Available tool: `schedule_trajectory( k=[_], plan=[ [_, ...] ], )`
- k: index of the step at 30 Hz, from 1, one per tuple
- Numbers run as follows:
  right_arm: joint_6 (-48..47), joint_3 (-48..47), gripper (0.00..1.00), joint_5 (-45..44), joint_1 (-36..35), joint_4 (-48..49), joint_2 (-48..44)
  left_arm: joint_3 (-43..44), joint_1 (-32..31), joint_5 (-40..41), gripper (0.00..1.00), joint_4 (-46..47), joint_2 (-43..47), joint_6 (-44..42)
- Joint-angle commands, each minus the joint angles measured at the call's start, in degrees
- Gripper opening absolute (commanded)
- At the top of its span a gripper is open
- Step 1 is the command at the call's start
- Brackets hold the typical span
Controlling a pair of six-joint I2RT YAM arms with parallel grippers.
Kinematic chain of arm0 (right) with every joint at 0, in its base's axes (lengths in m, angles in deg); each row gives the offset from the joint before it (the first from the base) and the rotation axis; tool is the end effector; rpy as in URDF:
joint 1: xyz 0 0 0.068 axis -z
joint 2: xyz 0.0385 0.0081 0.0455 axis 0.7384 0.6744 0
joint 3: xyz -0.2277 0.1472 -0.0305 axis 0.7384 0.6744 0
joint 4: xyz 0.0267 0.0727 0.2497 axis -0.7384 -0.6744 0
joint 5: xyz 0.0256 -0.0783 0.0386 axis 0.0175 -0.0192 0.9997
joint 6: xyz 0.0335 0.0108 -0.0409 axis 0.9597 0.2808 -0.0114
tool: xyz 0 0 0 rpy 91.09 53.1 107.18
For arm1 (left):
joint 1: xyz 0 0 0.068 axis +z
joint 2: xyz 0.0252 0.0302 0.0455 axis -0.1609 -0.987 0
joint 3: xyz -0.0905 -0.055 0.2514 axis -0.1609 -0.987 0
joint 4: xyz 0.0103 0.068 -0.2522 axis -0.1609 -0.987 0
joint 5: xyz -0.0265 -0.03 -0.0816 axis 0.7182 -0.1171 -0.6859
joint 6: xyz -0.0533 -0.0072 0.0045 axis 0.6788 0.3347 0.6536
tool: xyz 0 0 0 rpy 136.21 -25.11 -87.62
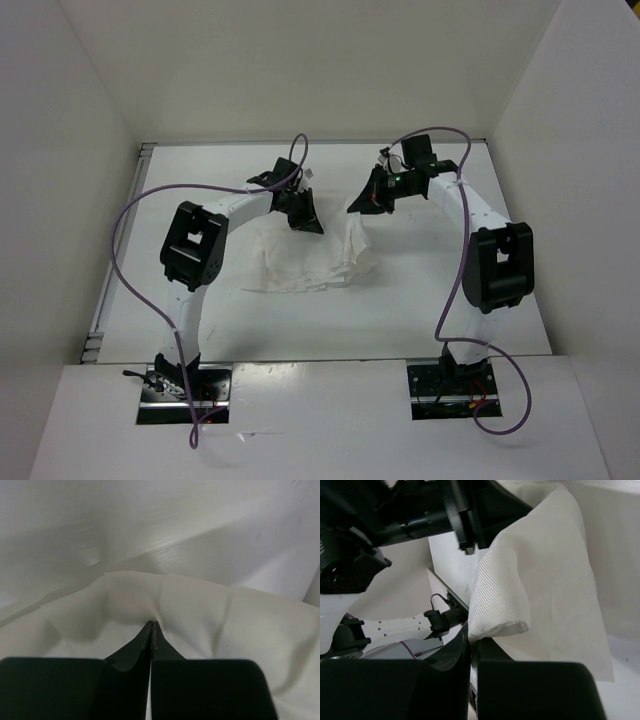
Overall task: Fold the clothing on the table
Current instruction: Fold the skirt
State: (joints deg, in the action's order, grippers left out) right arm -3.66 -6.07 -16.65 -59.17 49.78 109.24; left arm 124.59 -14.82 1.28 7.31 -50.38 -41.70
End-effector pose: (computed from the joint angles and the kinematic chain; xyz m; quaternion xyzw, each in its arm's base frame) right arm 0.3723 0.1029 0.2687 0.0351 0.8811 0.4572 0.1153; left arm 0.4235 -0.2057 0.1828 -0.0517 0.9241 -0.3405 0.1657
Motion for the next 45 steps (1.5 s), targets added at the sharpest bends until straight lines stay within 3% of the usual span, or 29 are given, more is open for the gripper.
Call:
schedule_trajectory(
  k=[1, 10, 19, 26, 35, 45],
  plan=[
    [0.7, -3.0, 0.0, 0.5, -1.1, 0.6, 0.1, 2.7, -0.2, 0.3, 0.0, 0.5, -3.8, -1.4],
    [2.6, -3.6, 0.0, 2.0, -3.0, 2.8, 0.1, 4.1, -1.8, 0.9, 0.0, 0.5, -8.3, -1.9],
    [6.9, -6.8, 0.0, 3.0, -10.0, 7.0, 3.6, 6.2, -2.3, -2.8, 0.0, 4.8, -10.3, 0.5],
    [6.9, -10.5, 0.0, 2.5, -11.8, 7.0, 8.0, 2.4, 0.8, 3.9, 0.04, -1.1, 2.4, -2.1],
    [6.9, -13.3, 0.0, 1.6, -13.5, 7.7, 14.2, -7.9, 13.3, 18.3, 0.1, -7.8, 20.3, -5.8],
    [5.6, -18.6, 0.0, 0.9, -14.0, 5.1, 16.9, -21.0, 16.8, 22.1, 0.09, -9.5, 25.6, -6.9]
  ],
)
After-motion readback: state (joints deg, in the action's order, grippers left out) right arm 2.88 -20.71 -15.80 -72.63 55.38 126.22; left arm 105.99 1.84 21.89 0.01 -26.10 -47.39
